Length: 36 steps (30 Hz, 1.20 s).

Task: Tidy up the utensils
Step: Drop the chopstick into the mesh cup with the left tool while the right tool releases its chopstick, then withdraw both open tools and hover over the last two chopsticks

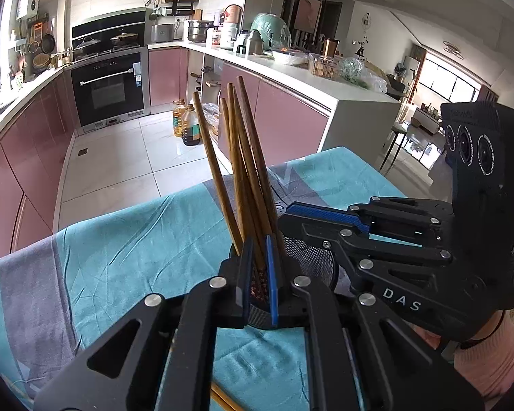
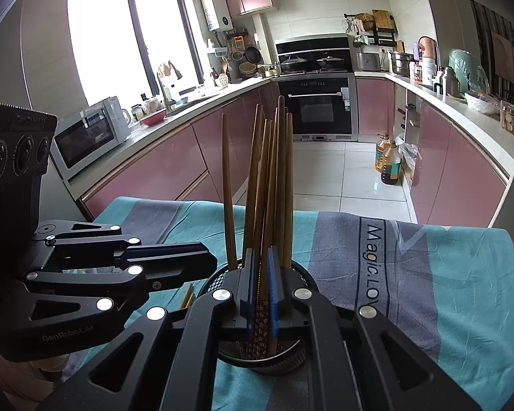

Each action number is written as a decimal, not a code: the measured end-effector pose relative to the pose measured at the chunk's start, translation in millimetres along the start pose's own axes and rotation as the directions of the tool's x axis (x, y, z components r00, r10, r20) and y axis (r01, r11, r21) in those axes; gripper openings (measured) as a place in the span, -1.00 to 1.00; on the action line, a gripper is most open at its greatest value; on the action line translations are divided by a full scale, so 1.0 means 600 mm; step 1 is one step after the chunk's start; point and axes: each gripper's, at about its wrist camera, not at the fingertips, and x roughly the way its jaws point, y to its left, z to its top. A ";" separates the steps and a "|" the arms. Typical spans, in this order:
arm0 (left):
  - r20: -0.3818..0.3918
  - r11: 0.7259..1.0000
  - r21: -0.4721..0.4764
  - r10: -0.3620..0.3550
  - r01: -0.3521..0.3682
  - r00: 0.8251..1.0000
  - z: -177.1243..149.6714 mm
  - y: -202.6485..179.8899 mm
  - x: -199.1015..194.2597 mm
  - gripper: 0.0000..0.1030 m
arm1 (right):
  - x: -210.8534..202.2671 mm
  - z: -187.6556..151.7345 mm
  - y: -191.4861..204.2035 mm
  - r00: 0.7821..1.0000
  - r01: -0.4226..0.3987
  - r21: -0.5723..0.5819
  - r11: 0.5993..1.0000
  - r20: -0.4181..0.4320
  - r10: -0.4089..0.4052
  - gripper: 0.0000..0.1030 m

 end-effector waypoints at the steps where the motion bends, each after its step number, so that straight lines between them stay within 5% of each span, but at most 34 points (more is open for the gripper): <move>1: 0.009 1.000 -0.006 -0.003 0.003 1.000 -0.003 0.002 -0.003 -0.84 | -0.002 0.000 0.000 1.000 -0.004 0.004 1.000 0.002 0.004 -0.86; 6: 0.067 0.999 -0.028 0.025 -0.023 0.997 -0.020 0.011 -0.031 -0.72 | -0.013 -0.009 0.004 1.000 -0.024 0.006 1.000 0.011 0.024 -0.85; 11: 0.160 0.997 -0.049 0.073 -0.066 0.984 -0.045 0.017 -0.085 -0.09 | -0.042 -0.020 0.022 0.996 -0.072 -0.013 0.997 0.045 0.072 -0.60; 14: 0.200 0.993 -0.067 0.107 -0.095 0.974 -0.070 0.028 -0.115 0.10 | -0.063 -0.033 0.042 0.992 -0.106 -0.041 0.994 0.063 0.108 -0.56; 17: 0.204 0.982 -0.108 0.176 -0.157 0.963 -0.102 0.048 -0.137 0.45 | -0.073 -0.050 0.064 0.988 -0.138 -0.074 0.988 0.054 0.142 -0.39; 21: 0.173 0.964 -0.151 0.245 -0.221 0.954 -0.145 0.075 -0.147 0.68 | -0.061 -0.082 0.082 0.985 -0.171 -0.075 0.982 0.006 0.171 -0.28; 22: 0.164 0.955 -0.165 0.271 -0.245 0.948 -0.157 0.082 -0.149 0.87 | -0.054 -0.091 0.085 0.984 -0.176 -0.069 0.982 -0.010 0.176 -0.25; 28: 0.097 0.924 -0.206 0.347 -0.322 0.933 -0.217 0.108 -0.143 0.90 | 0.000 -0.140 0.104 0.976 -0.184 -0.049 0.982 -0.129 0.176 -0.24; 36: 0.033 0.910 -0.234 0.358 -0.341 0.933 -0.251 0.118 -0.123 0.90 | 0.040 -0.171 0.136 0.963 -0.182 -0.057 0.982 -0.212 0.166 -0.24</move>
